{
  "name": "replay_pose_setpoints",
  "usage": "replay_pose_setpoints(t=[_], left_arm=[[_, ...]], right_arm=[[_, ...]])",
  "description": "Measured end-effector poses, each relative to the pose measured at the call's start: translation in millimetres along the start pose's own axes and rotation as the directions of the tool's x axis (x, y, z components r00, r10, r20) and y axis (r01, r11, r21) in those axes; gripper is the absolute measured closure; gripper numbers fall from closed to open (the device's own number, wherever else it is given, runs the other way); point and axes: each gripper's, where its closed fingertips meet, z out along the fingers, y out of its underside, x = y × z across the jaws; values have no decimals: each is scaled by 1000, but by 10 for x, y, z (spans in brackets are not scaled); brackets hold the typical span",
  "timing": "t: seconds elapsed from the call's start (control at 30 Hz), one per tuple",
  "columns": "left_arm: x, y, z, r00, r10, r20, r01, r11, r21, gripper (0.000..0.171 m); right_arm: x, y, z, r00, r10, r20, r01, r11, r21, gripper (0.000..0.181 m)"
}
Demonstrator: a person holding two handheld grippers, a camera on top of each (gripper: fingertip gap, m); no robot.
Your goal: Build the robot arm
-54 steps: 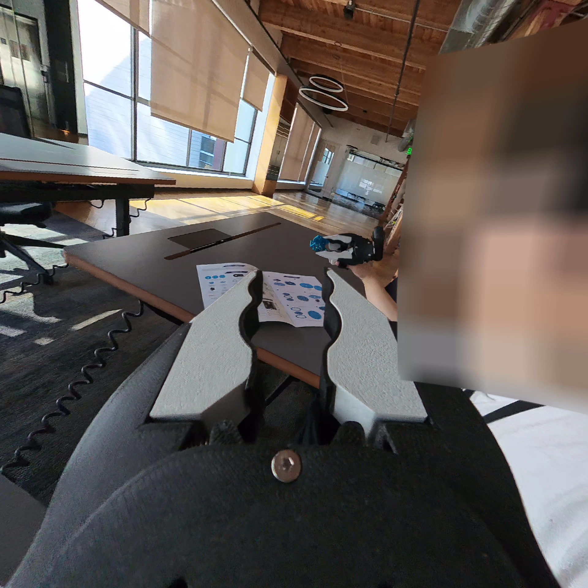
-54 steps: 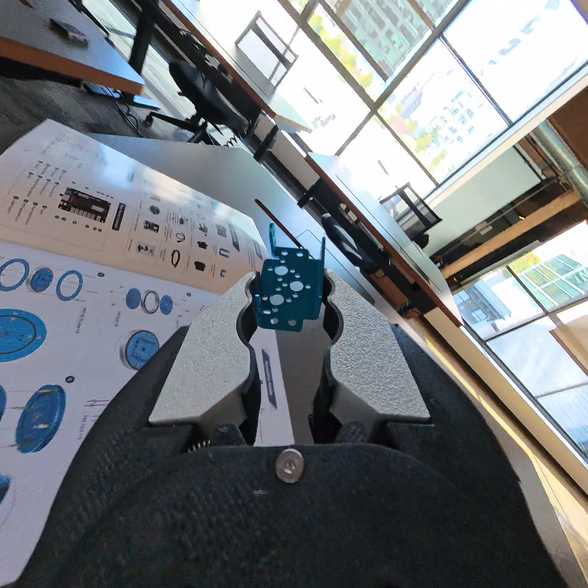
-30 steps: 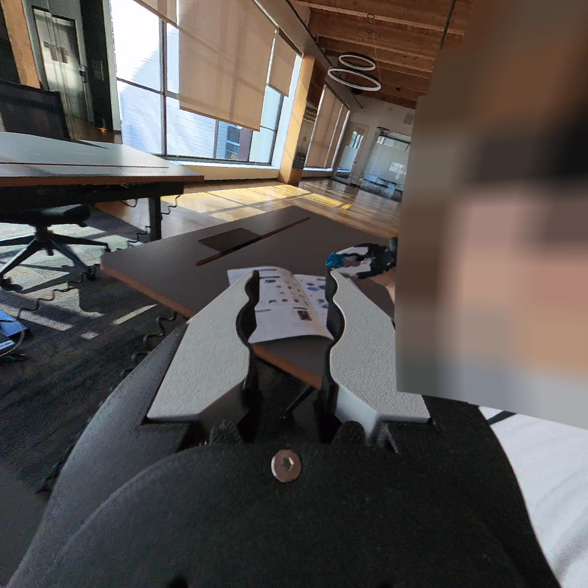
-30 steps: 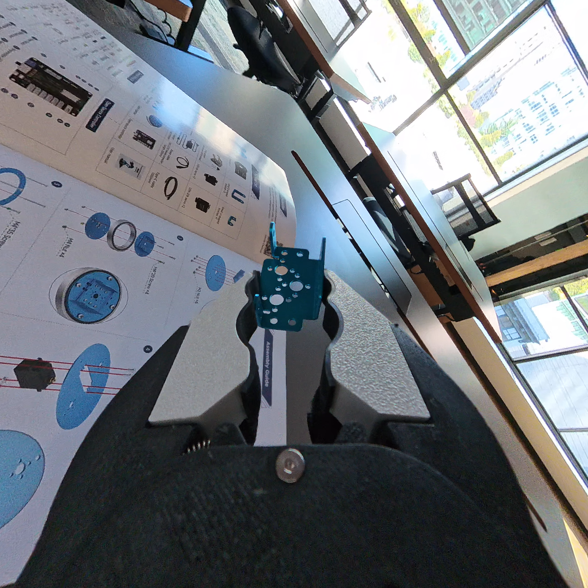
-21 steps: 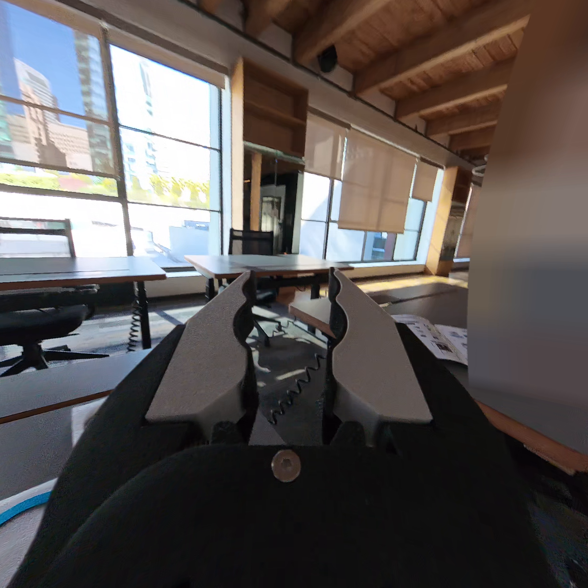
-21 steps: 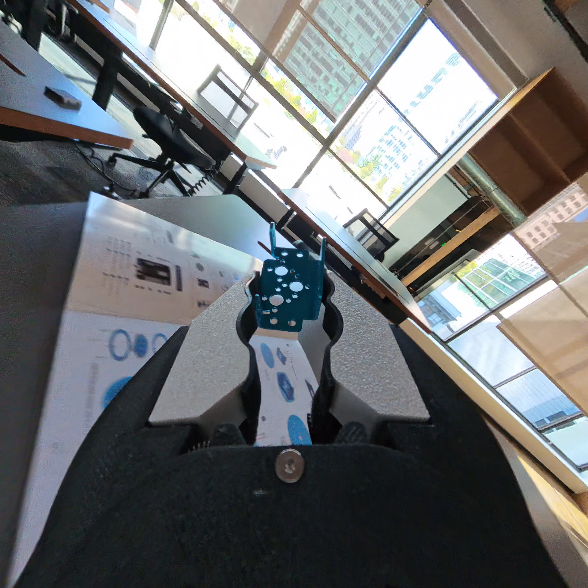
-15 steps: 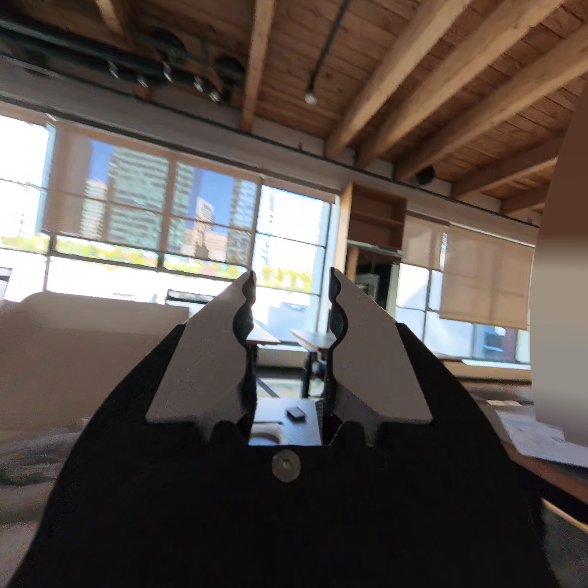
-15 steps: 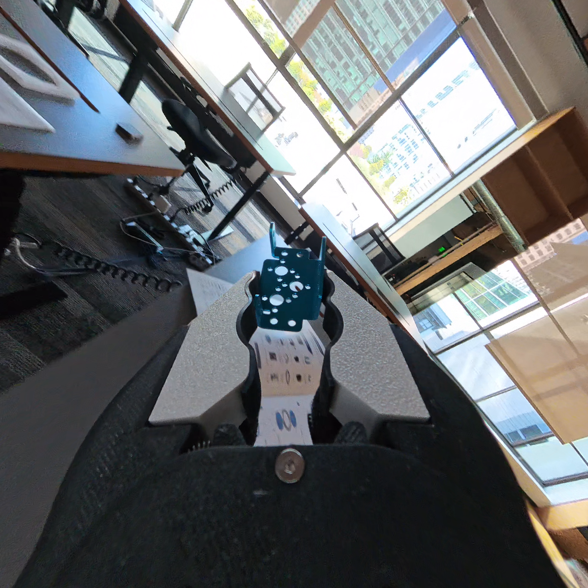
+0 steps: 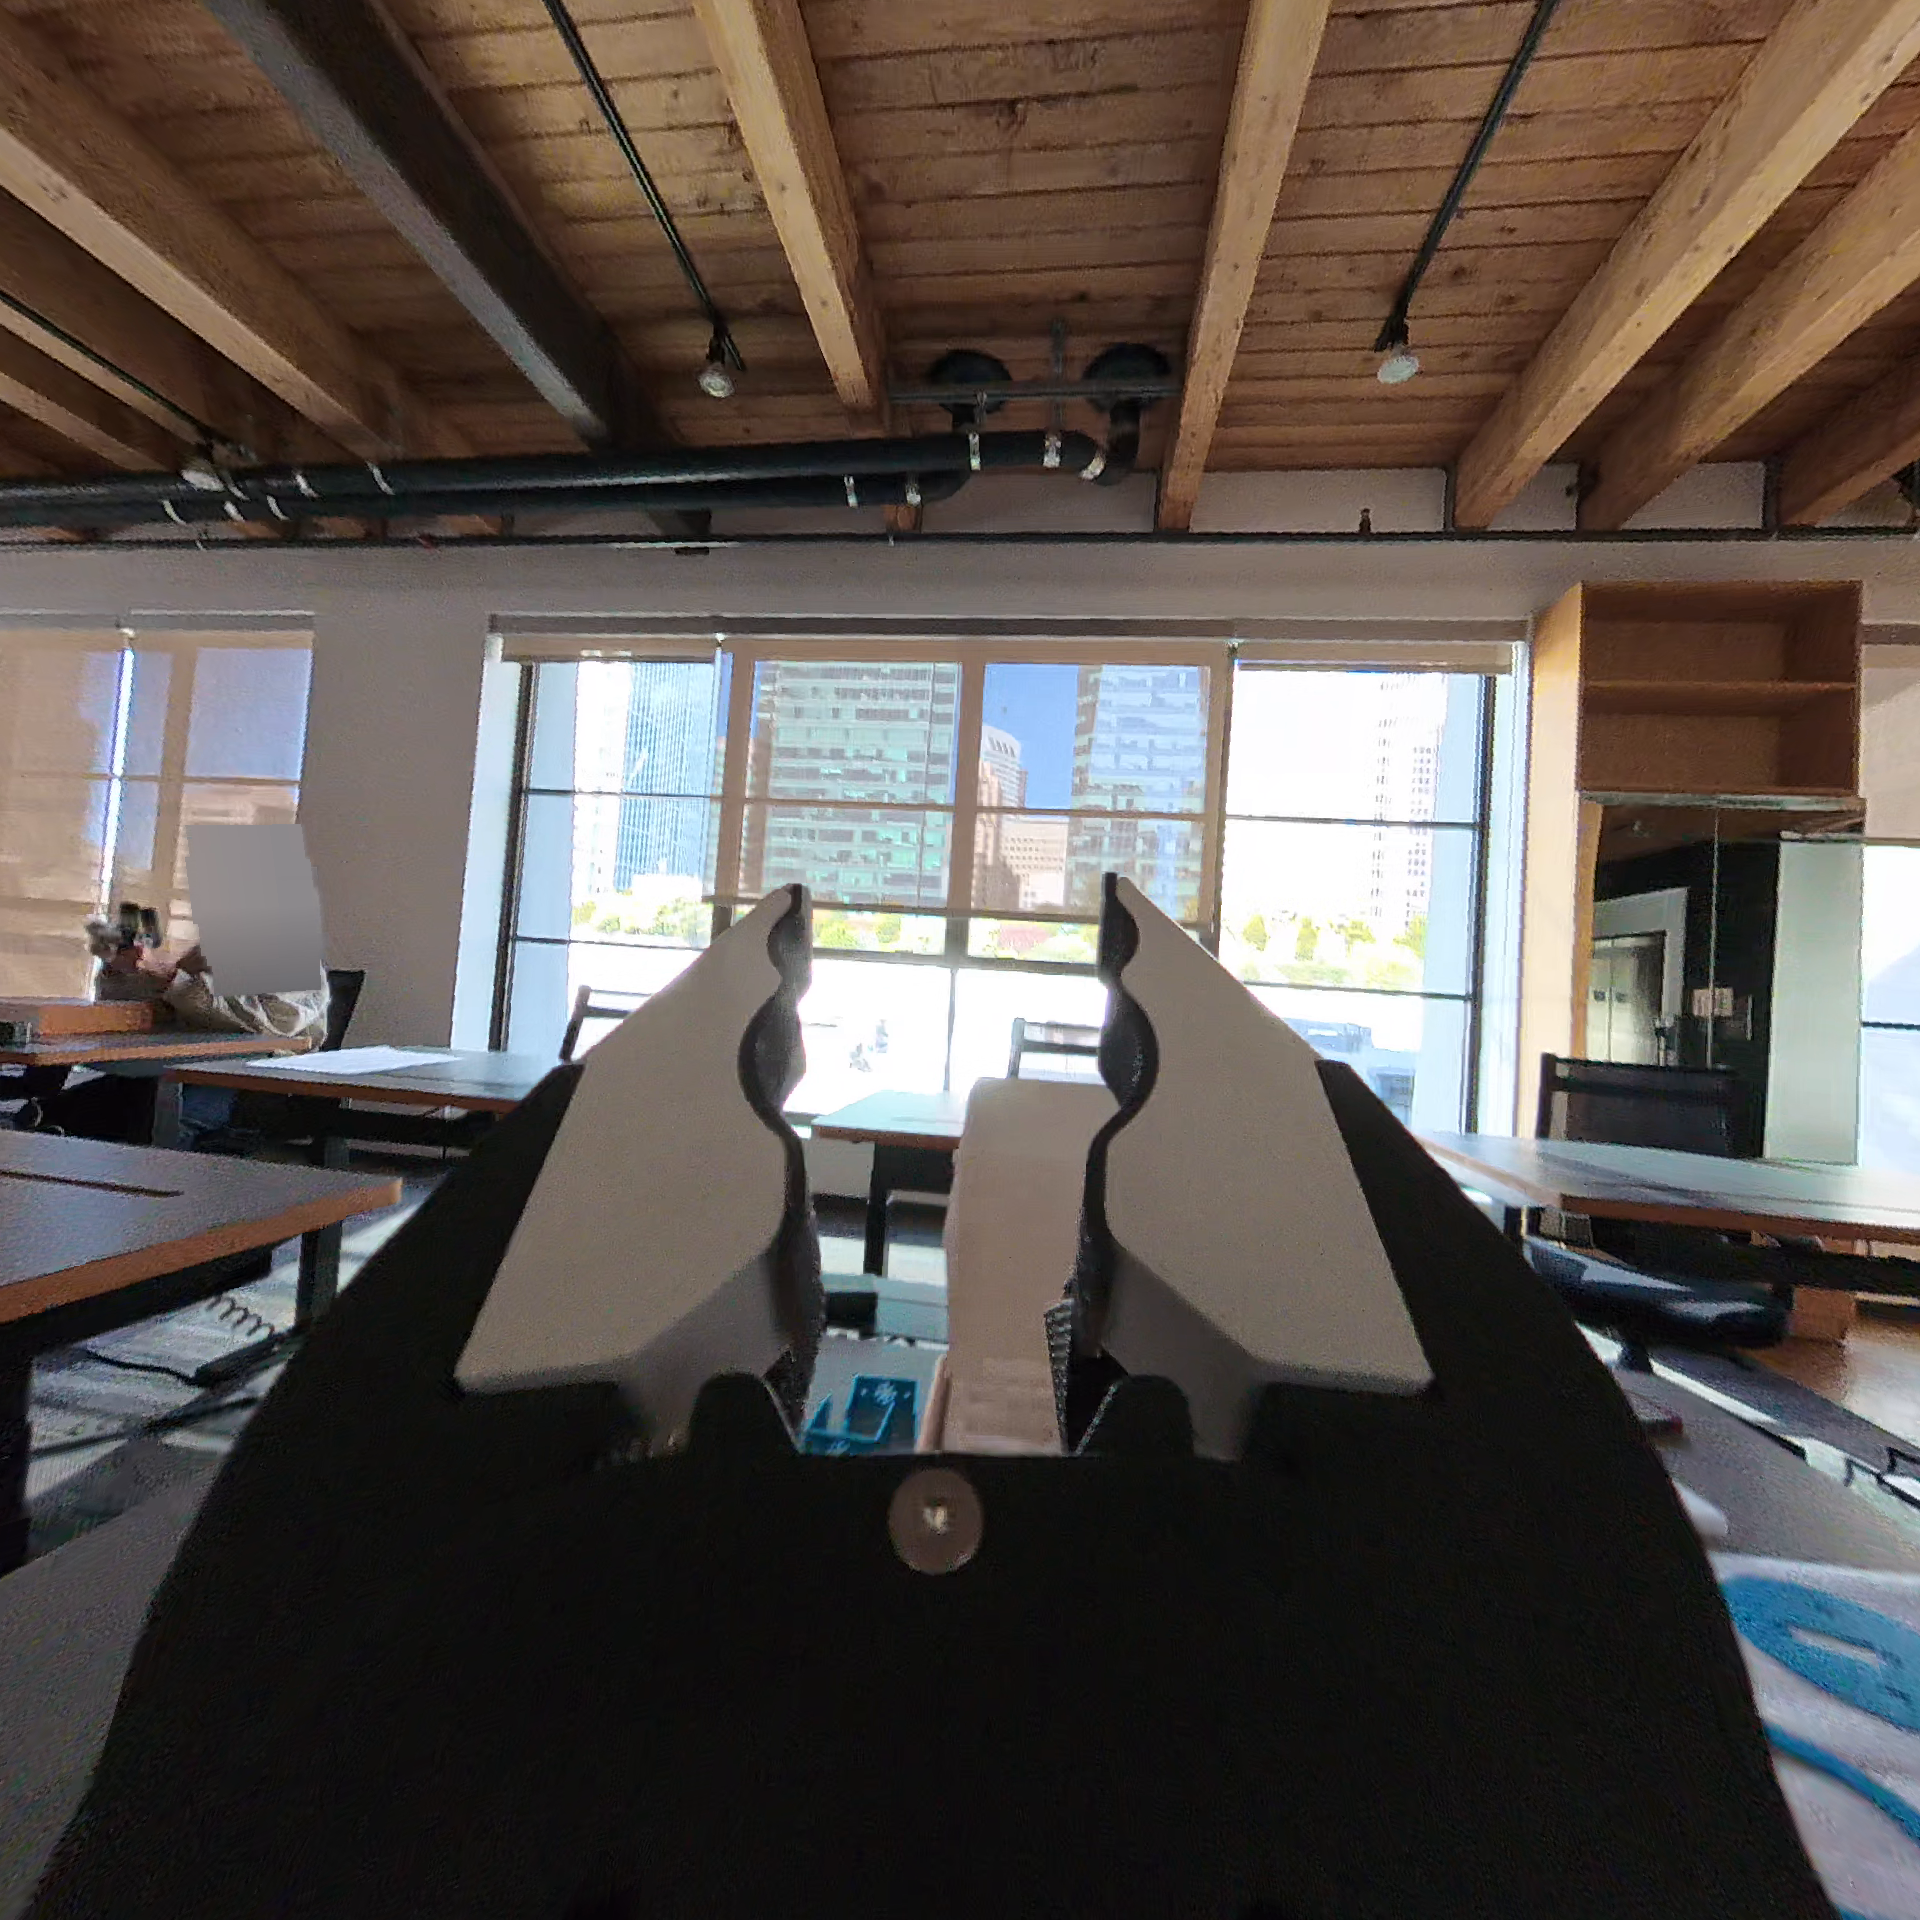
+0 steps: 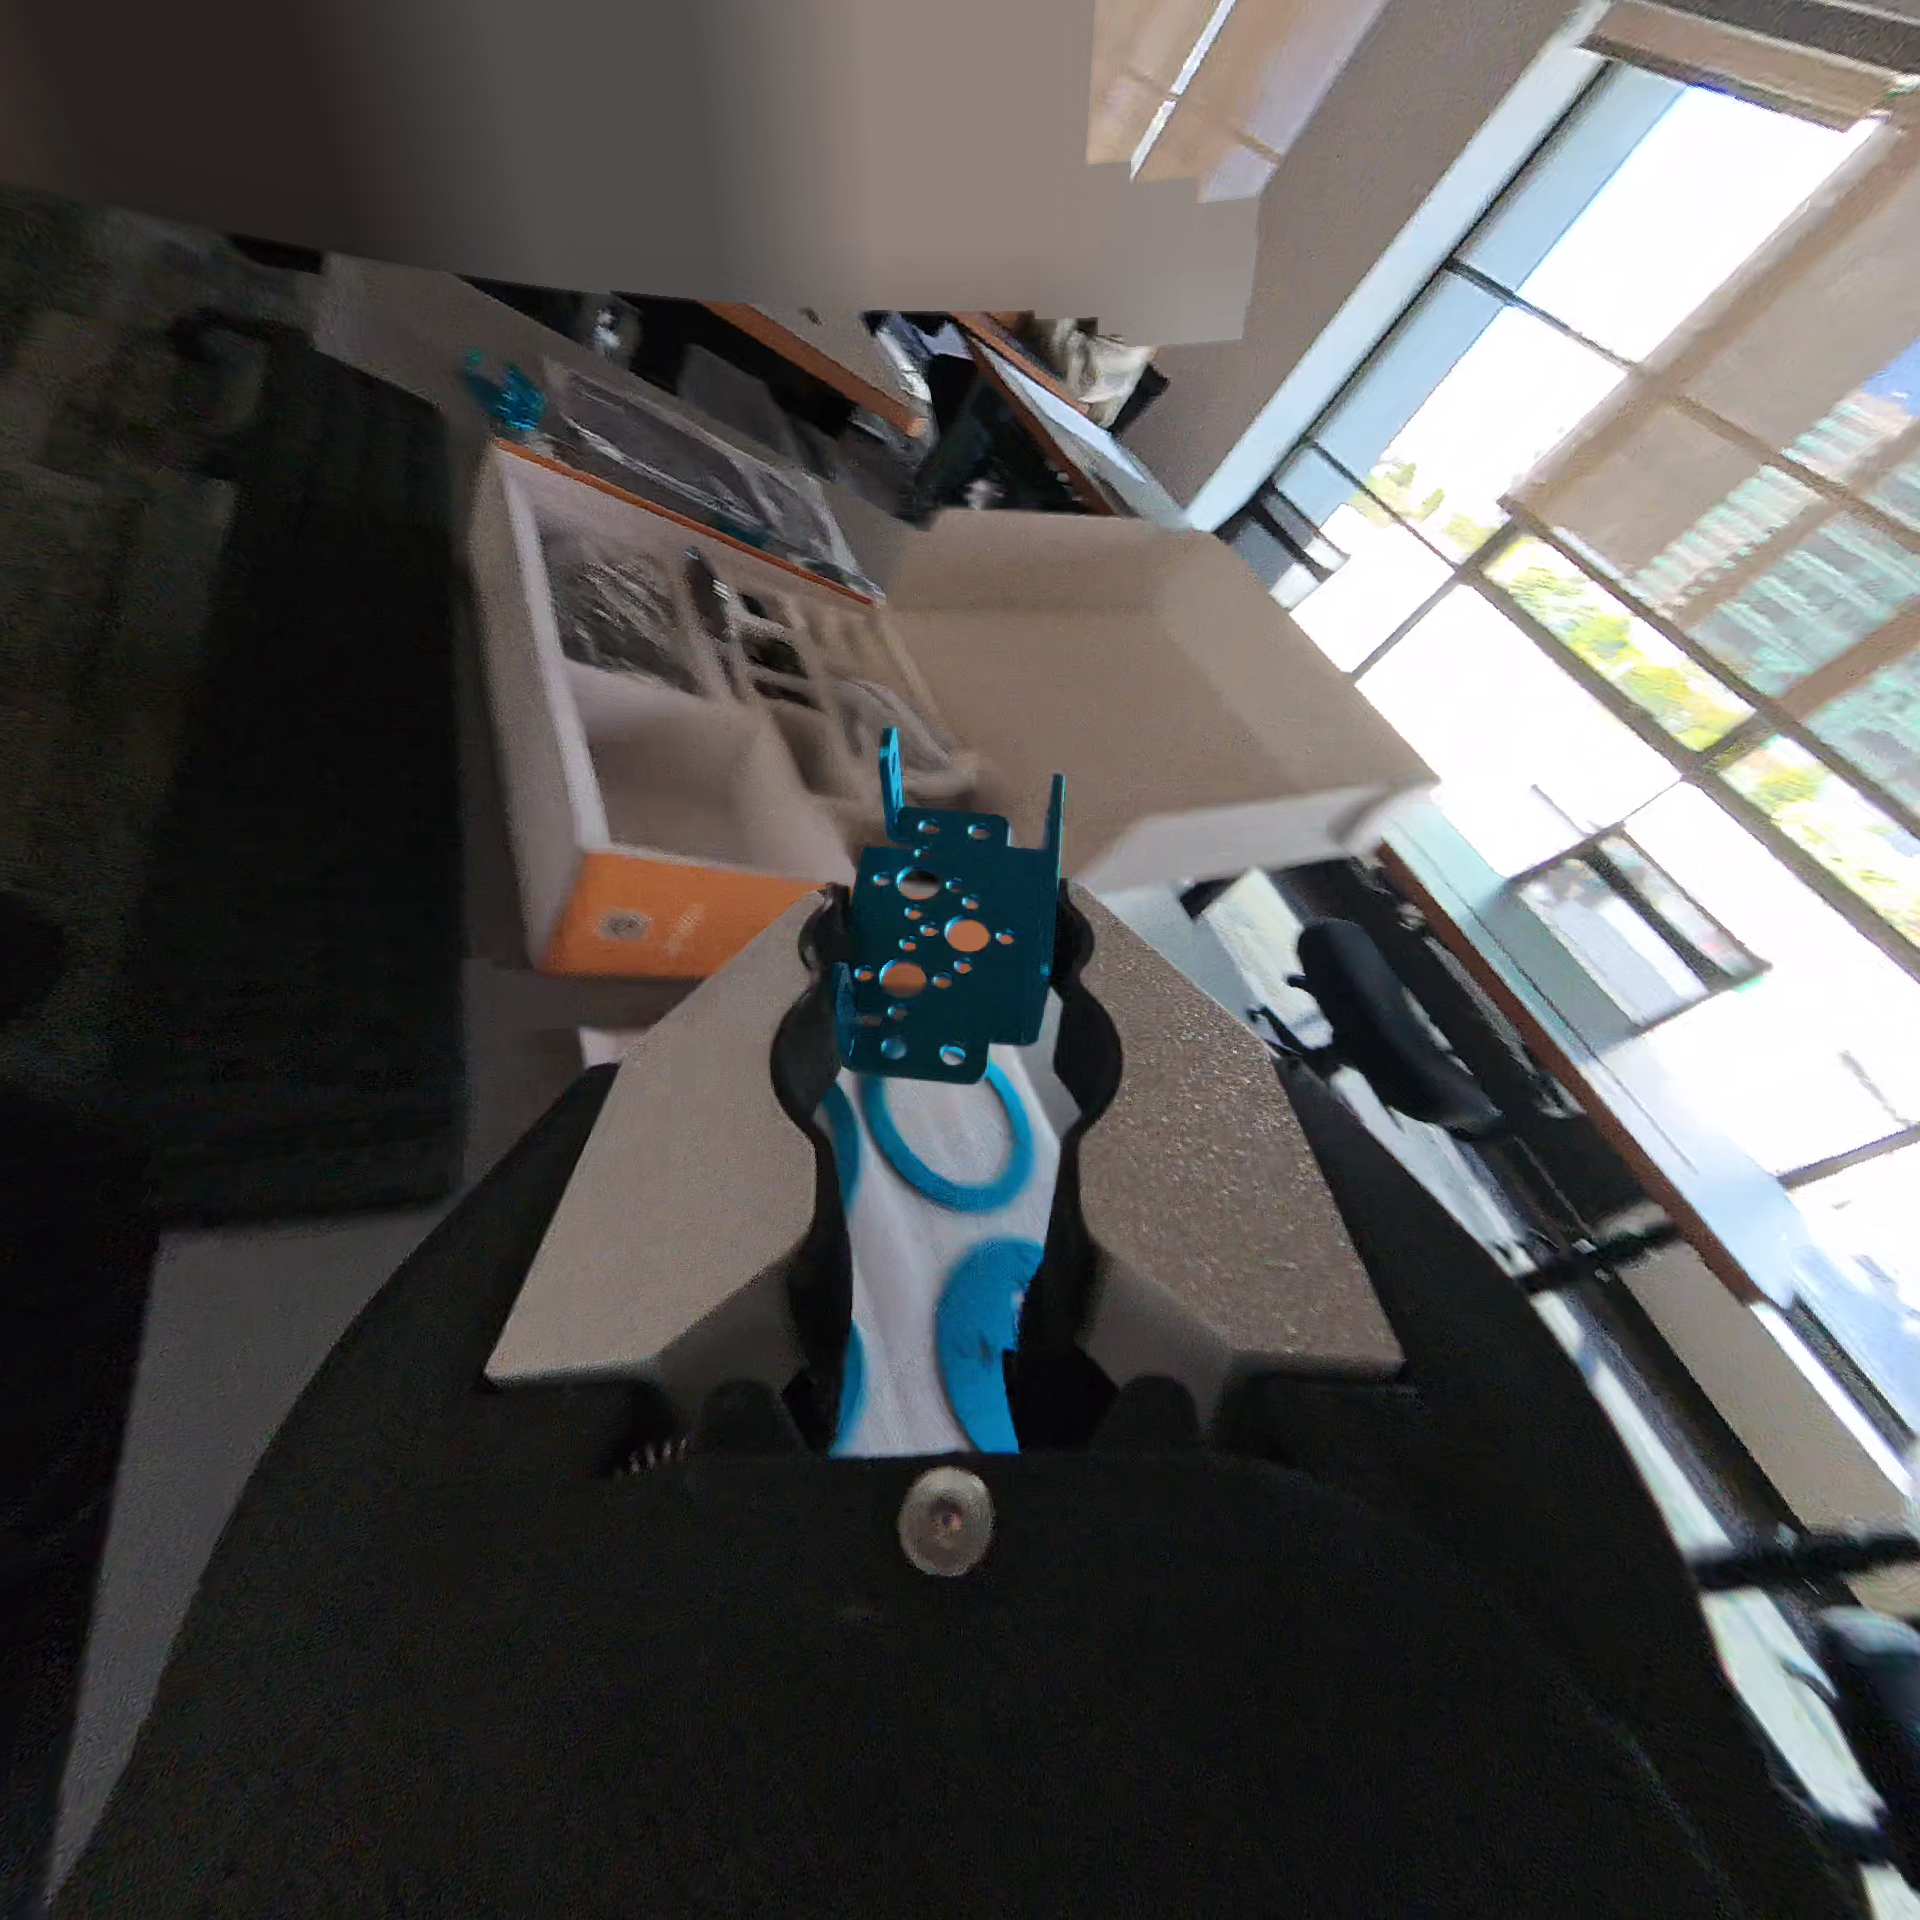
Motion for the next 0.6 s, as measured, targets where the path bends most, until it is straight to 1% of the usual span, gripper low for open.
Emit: replay_pose_setpoints(t=[0.03, 0.1, 0.13, 0.17, 0.23, 0.27, 0.33, 0.4, 0.47, 0.53, 0.6], left_arm=[[-250, 2, -35, 1000, -9, -7, 9, 1000, -21, 115], [-682, 23, -92, 998, -18, -58, 14, 997, -72, 121], [-872, 73, -110, 995, -26, -93, 15, 993, -119, 122], [-1070, 154, -124, 993, -39, -115, 18, 984, -179, 116], [-1448, 367, -159, 987, -69, -148, 20, 951, -307, 111], [-1627, 474, -183, 984, -87, -158, 25, 934, -357, 111], [-1914, 663, -235, 972, -134, -191, 42, 905, -423, 112], [-2174, 847, -276, 962, -182, -206, 67, 883, -465, 113], [-2420, 1015, -298, 951, -235, -200, 111, 864, -492, 113], [-2600, 1178, -328, 933, -293, -207, 149, 841, -520, 113], [-2746, 1351, -383, 919, -327, -222, 156, 816, -557, 113]], right_arm=[[-255, -152, 343, 999, 0, 42, 0, 1000, 3, 144], [-708, -455, 967, 997, -6, 83, 5, 1000, 8, 144], [-951, -612, 1250, 993, -9, 115, 8, 1000, 11, 144], [-1185, -776, 1516, 990, -16, 142, 14, 1000, 21, 144], [-1590, -1064, 2020, 984, -57, 171, 53, 998, 27, 144], [-1772, -1171, 2265, 979, -73, 190, 71, 997, 17, 142], [-2073, -1327, 2745, 971, -85, 223, 90, 996, -11, 144], [-2367, -1415, 3213, 958, -15, 287, 32, 998, -57, 144], [-2629, -1503, 3690, 937, 123, 326, -95, 991, -99, 143], [-2936, -1589, 4200, 891, 268, 367, -230, 962, -144, 143], [-3263, -1682, 4770, 838, 373, 399, -325, 928, -184, 143]])
